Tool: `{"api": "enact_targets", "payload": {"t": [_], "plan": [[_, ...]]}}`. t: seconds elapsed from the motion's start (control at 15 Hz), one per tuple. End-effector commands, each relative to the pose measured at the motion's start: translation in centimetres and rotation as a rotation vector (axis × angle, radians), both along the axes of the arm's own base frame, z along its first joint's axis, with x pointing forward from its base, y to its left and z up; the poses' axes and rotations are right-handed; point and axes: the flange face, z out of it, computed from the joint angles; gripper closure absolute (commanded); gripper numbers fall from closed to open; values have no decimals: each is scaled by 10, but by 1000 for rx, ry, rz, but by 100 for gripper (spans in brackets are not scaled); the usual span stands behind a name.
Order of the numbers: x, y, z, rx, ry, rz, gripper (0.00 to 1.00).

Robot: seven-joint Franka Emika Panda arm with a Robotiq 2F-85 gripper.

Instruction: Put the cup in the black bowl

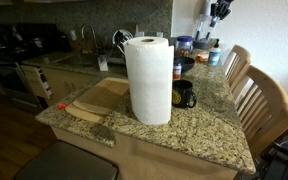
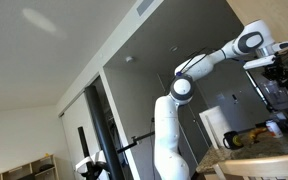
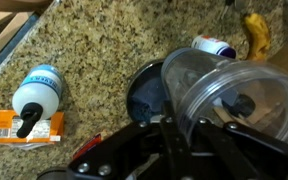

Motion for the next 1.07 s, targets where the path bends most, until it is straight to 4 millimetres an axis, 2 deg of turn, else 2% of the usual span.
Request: {"api": "enact_targets", "payload": {"t": [0.0,0.27,0.4,0.73,1.0], "plan": [[1,-5,0,-44,54,55,97],[21,-12,-6,-108,-4,37,97],[35,-6,-4,-100,-38,44,97],[61,-5,-4,-118,-170,67,97],[66,-4,-6,-120,-175,81,97]]}}
